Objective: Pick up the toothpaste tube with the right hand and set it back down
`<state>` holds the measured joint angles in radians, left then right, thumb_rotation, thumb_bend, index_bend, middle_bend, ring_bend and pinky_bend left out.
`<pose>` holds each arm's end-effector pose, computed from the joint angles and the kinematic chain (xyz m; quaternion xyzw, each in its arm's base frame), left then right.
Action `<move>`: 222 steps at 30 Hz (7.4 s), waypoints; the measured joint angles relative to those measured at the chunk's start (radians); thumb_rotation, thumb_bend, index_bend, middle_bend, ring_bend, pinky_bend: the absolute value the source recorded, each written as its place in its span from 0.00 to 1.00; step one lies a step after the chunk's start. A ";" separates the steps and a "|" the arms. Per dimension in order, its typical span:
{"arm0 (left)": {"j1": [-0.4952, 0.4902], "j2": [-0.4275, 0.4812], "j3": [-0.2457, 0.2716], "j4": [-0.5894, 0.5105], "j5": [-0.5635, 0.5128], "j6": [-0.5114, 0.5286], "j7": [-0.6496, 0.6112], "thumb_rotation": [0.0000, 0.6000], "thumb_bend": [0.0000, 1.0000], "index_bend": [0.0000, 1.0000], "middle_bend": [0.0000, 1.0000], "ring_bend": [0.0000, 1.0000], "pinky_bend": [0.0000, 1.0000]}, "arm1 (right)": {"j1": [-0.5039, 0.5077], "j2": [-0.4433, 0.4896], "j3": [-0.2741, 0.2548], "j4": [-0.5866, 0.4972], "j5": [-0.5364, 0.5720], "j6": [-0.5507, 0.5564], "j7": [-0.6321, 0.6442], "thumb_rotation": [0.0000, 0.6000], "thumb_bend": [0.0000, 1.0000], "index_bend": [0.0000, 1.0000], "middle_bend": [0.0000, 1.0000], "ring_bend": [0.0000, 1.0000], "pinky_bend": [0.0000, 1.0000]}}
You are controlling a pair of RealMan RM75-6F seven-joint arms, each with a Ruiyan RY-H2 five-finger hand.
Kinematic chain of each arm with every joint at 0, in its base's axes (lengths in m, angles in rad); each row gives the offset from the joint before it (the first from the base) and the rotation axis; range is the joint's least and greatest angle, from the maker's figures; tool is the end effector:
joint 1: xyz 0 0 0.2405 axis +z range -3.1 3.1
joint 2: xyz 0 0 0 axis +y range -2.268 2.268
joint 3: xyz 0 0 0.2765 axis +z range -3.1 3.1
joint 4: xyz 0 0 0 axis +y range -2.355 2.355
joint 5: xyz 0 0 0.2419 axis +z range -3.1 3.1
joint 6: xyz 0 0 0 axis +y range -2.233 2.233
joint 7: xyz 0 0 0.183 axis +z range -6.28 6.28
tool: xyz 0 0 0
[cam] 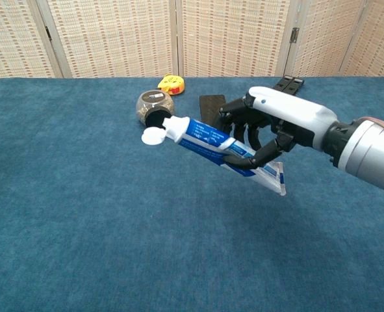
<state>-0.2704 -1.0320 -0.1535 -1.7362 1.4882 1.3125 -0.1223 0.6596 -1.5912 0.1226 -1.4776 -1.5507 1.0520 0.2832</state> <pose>-0.2700 0.3012 0.1450 -0.6166 -0.3995 -0.4647 0.4942 -0.1190 -0.3430 -0.0748 0.6912 -0.4625 0.5153 0.2069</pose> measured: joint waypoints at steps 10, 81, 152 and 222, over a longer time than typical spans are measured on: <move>-0.069 0.019 -0.026 -0.046 -0.019 -0.111 -0.405 0.64 0.09 0.00 0.00 0.00 0.14 | 0.035 -0.059 0.026 0.025 -0.041 0.059 0.132 1.00 0.56 0.65 0.62 0.54 0.63; -0.254 -0.120 -0.049 -0.120 -0.059 -0.152 -0.170 1.00 0.09 0.00 0.00 0.00 0.14 | 0.203 -0.244 0.100 0.123 0.075 -0.017 0.065 1.00 0.60 0.68 0.64 0.55 0.63; -0.352 -0.196 0.014 -0.071 0.020 -0.221 -0.192 0.00 0.00 0.00 0.00 0.00 0.14 | 0.285 -0.256 0.239 -0.029 0.342 -0.176 -0.023 1.00 0.67 0.73 0.68 0.60 0.66; -0.196 -0.100 0.011 0.089 -0.159 -0.124 -0.156 1.00 0.00 0.00 0.00 0.00 0.14 | 0.222 0.271 0.010 -0.260 0.542 -0.131 -0.561 1.00 0.43 0.08 0.26 0.19 0.27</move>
<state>-0.4664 -1.1318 -0.1427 -1.6468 1.3289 1.1885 -0.2786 0.8816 -1.3203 0.1328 -1.7380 -1.0083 0.9210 -0.2778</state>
